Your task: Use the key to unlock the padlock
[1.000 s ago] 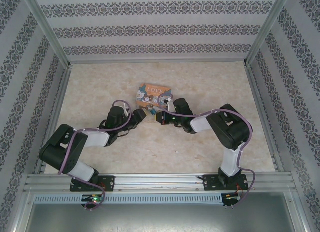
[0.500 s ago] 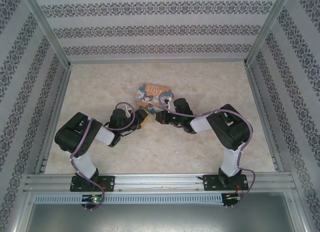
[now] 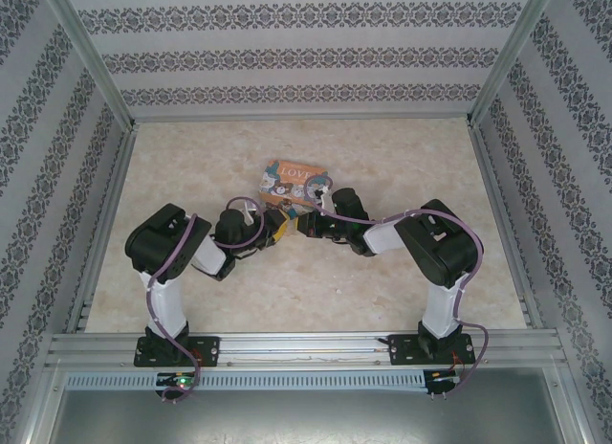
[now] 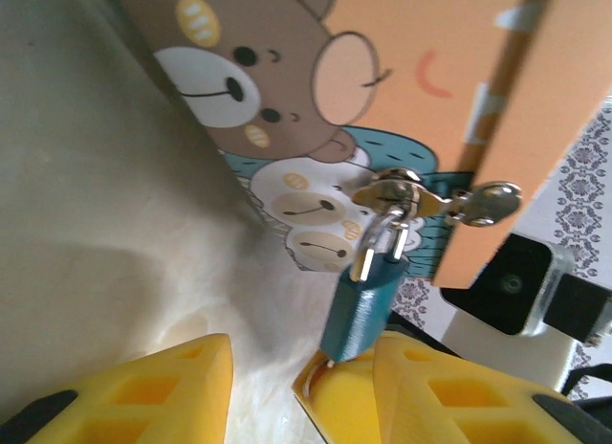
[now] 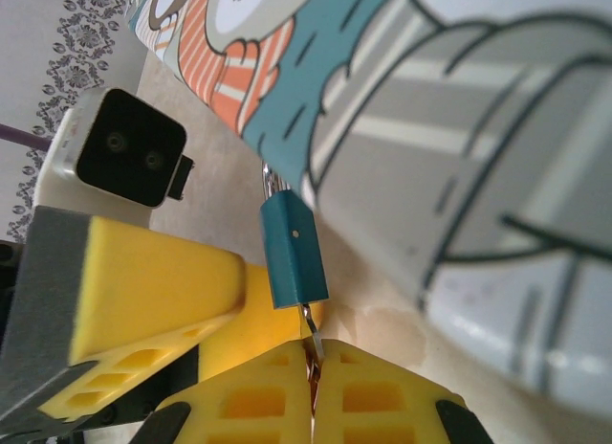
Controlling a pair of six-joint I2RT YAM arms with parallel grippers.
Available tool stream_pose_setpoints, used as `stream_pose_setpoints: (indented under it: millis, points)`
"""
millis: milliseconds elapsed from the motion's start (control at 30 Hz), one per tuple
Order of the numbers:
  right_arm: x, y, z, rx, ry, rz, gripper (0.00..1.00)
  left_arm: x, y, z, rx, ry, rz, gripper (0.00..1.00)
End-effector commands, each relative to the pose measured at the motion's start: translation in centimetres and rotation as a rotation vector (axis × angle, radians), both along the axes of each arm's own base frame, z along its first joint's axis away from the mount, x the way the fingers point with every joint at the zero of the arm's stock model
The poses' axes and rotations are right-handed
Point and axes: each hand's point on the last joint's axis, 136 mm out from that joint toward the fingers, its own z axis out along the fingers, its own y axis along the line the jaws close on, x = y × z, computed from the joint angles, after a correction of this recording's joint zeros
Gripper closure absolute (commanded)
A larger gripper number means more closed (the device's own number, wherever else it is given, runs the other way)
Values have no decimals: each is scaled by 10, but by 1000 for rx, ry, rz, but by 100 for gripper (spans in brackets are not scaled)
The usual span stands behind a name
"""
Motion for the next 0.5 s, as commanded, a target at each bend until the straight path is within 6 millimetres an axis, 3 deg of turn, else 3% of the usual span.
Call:
stream_pose_setpoints:
  millis: [0, 467]
  points:
    - [3, 15, 30, 73, -66, 39, 100, 12, -1, 19, -55, -80, 6, 59]
    - [1, 14, 27, 70, -52, 46, 100, 23, -6, 18, -77, -97, 9, 62]
